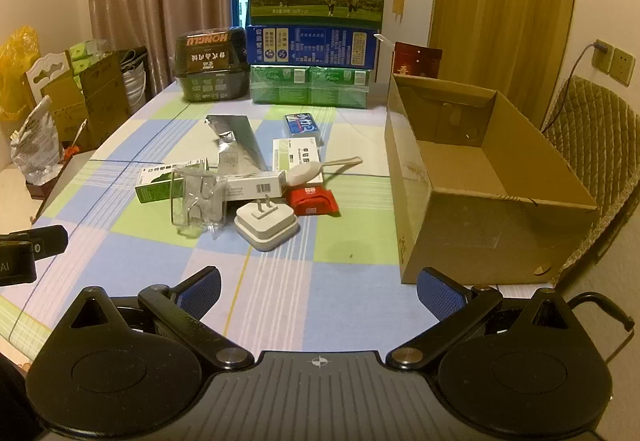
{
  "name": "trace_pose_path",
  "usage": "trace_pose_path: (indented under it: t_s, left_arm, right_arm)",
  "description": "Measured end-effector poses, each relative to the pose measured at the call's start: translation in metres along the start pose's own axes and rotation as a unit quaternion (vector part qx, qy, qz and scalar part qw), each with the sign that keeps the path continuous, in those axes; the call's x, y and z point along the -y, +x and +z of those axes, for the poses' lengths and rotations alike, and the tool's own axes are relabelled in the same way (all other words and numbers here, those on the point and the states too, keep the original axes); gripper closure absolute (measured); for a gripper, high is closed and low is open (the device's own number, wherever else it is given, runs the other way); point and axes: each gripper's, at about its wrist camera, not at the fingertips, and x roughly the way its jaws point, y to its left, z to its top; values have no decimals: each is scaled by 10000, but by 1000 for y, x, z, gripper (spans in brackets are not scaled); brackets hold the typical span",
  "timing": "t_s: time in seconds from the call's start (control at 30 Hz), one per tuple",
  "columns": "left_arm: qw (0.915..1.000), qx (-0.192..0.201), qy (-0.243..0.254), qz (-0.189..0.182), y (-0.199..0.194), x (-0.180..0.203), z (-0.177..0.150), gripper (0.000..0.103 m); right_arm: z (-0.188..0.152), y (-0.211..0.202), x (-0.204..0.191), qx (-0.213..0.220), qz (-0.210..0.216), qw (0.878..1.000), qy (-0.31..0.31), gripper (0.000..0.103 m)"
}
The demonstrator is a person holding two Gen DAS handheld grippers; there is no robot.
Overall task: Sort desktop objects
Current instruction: 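Move both tools toward the cluttered items on the table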
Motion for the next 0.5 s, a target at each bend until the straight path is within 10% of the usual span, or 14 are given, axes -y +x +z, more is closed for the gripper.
trace_pose_path:
  t_s: [0.5]
  left_arm:
    - [10000,-5,-9,17,0,0,0,1]
  right_arm:
    - [0,1,0,-8,22,10000,-28,2]
